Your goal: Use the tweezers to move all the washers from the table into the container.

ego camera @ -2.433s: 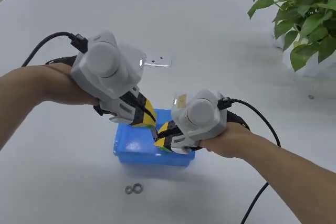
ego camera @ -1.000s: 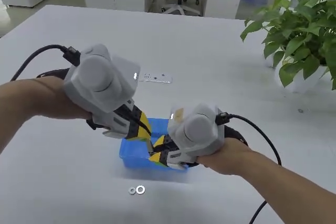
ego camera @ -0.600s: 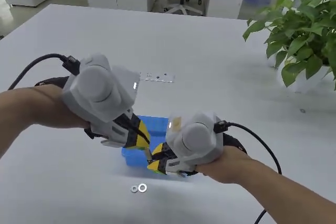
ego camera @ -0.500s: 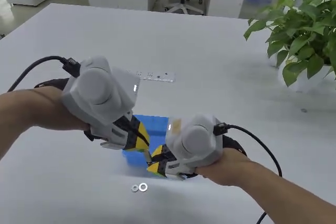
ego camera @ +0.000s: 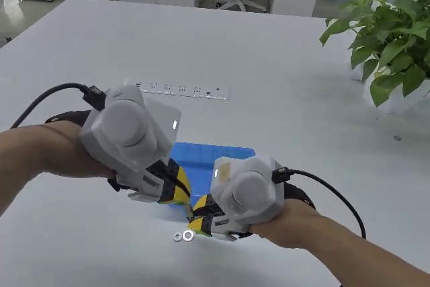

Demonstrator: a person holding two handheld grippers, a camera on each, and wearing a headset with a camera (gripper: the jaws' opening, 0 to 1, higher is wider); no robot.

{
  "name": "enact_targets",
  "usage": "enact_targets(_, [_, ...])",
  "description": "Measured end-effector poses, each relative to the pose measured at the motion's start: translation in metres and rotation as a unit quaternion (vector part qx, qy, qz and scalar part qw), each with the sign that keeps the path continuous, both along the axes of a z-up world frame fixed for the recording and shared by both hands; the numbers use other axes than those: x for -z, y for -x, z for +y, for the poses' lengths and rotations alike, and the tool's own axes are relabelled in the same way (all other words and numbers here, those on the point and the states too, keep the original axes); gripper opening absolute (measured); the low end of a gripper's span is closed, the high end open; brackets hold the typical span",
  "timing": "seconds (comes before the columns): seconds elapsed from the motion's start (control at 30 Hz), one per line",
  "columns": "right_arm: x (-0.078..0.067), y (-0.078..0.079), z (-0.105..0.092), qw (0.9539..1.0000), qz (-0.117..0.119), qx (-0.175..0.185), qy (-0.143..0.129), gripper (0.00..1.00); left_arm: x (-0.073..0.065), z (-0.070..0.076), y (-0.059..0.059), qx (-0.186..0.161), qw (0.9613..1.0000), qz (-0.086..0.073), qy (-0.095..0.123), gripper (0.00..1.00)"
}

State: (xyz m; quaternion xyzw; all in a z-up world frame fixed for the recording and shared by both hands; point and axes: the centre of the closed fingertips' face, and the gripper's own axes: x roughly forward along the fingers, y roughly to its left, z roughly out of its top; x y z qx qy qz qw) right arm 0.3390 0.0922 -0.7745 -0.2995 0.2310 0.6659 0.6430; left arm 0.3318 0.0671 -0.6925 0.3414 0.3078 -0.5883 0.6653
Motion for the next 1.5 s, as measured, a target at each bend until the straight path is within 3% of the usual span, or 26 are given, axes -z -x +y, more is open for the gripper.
enact_targets(0.57, [0.015,0.012,0.006,0.9998,0.019,-0.011,0.003,0.11,0.015,0.005,0.006,-0.006,0.9998,0.019,0.0,0.05])
enact_targets(1.5, [0.023,0.013,0.006,0.9995,0.025,-0.011,0.015,0.09,0.024,0.005,0.004,-0.01,0.9996,0.027,-0.001,0.05])
